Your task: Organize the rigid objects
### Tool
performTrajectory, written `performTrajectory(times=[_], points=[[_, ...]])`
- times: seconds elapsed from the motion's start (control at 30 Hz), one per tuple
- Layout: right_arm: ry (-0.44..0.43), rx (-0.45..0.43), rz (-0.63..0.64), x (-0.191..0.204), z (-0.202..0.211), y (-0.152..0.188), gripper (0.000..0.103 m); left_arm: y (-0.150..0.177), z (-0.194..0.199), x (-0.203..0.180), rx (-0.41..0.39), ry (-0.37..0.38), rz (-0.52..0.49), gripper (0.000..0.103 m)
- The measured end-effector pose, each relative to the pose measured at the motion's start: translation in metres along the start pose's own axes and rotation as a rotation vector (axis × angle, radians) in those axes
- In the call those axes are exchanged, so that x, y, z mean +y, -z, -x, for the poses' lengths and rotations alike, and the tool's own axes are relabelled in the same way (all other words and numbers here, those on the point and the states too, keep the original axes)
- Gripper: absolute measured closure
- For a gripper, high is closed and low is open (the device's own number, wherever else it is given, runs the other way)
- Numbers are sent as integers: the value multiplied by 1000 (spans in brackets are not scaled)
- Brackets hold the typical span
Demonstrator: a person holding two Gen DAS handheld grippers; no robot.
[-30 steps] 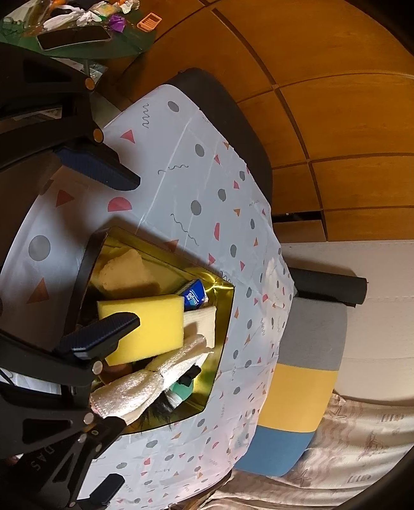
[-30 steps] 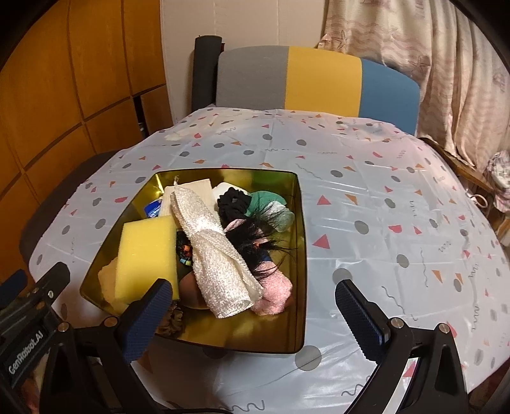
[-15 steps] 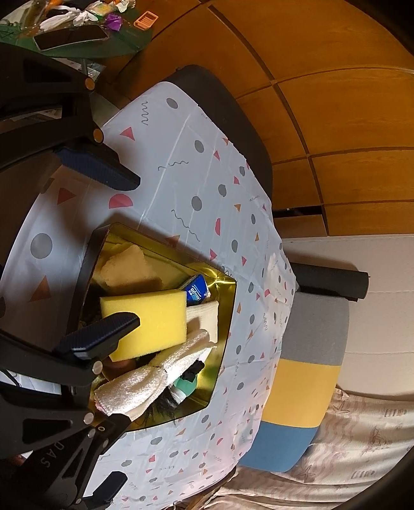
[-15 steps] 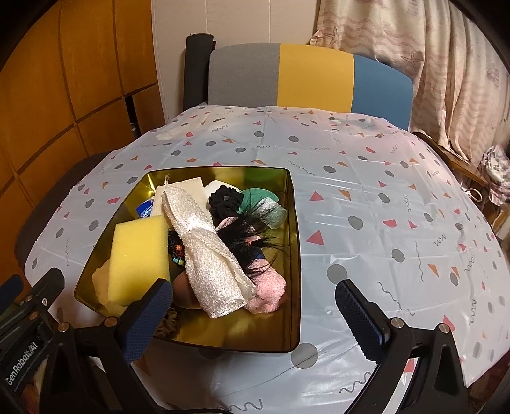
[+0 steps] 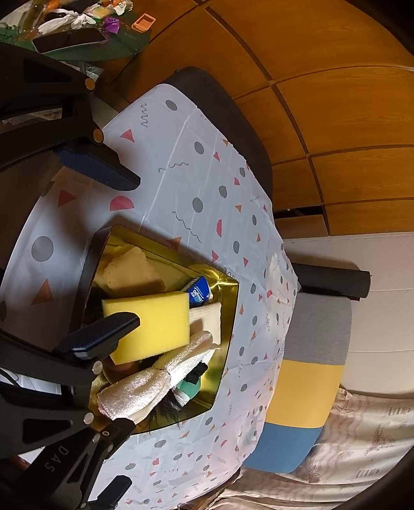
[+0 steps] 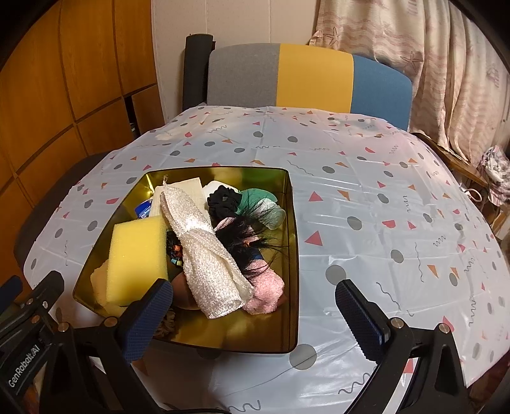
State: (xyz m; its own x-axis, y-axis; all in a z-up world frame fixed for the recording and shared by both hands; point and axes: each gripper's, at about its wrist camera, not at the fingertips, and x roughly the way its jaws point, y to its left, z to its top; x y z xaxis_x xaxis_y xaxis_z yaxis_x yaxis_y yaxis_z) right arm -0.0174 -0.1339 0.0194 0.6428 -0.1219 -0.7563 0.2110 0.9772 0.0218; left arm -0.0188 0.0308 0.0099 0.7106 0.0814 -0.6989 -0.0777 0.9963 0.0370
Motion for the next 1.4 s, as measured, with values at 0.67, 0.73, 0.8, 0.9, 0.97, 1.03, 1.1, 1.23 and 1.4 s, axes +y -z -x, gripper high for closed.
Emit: performTrajectory(times=[0.67,0.73,0.8,0.9,0.97,1.03,1.1,1.23,1.4], points=[[-4,4,3,0,-1,1,0,1,-2,-3,5,3,-17,23],[-3,5,3,0,-1,2,0,1,-2,-3,6,3,-18,23],[-5,4,3,0,-1,2,0,1,-2,-3,7,4,-18,23],[-3,5,4,0,-1,2,0,2,-4,-3,13,8,-18,23],[-5,8,5,0,-1,2,0,2,-4,-3,15,8,-19,23],[-5,8,4,0,-2,1,0,2,-4,-3,14,8,-20,23],[-4,8,5,0,-2,2,0,2,-5,-4,15,8,-20,23],[-3,6,4,0,-2,1,0,2,-5,-3,21,19,-17,23],[-1,8,2,0,-2,1,0,3,-4,-4,1,3,-22,29]])
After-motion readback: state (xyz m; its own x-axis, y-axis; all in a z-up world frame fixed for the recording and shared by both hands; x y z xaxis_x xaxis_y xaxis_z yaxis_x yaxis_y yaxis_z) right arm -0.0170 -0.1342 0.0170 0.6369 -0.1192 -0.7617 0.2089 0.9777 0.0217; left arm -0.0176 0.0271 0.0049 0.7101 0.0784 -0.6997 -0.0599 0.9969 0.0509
